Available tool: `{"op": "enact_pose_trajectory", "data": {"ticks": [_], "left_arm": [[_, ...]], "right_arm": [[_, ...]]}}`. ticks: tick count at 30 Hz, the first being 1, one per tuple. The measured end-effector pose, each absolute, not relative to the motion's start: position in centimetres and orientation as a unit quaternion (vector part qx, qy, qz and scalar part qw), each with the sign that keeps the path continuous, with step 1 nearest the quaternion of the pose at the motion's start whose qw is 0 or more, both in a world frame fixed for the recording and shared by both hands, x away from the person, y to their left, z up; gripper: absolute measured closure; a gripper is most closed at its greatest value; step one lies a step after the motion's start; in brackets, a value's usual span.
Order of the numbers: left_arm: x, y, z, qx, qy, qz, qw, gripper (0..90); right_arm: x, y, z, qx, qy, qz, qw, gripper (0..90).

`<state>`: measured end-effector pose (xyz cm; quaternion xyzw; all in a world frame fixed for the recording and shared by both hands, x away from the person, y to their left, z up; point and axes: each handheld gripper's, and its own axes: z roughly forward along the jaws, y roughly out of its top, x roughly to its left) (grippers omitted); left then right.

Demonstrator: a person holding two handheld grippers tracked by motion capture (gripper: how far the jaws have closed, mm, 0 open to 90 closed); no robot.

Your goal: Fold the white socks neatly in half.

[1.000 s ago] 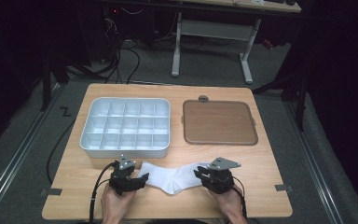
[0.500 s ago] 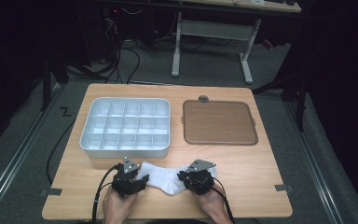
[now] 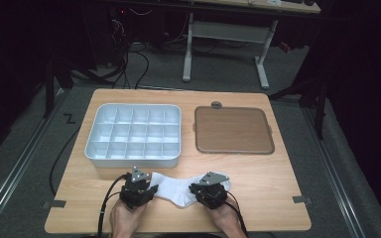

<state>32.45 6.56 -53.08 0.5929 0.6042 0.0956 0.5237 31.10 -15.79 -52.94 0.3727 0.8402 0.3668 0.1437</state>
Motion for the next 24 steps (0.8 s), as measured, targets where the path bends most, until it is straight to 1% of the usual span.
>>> {"op": "enact_pose_trajectory", "data": {"ticks": [3,7,24], "left_arm": [[32.4,6.6,-53.0,0.594,0.602,0.093,0.525,76.4],[32.2,7.0,-52.3,0.584,0.605,0.076,0.535,77.3],[31.4,7.9,-48.8,0.571,0.583,0.075,0.573,77.8]], "right_arm": [[31.1,-15.8,-52.9,0.371,0.84,0.367,0.144,83.5],[31.1,-15.7,-52.9,0.371,0.842,0.365,0.144,83.5],[31.4,-14.2,-52.8,0.353,0.852,0.362,0.136,83.6]]}}
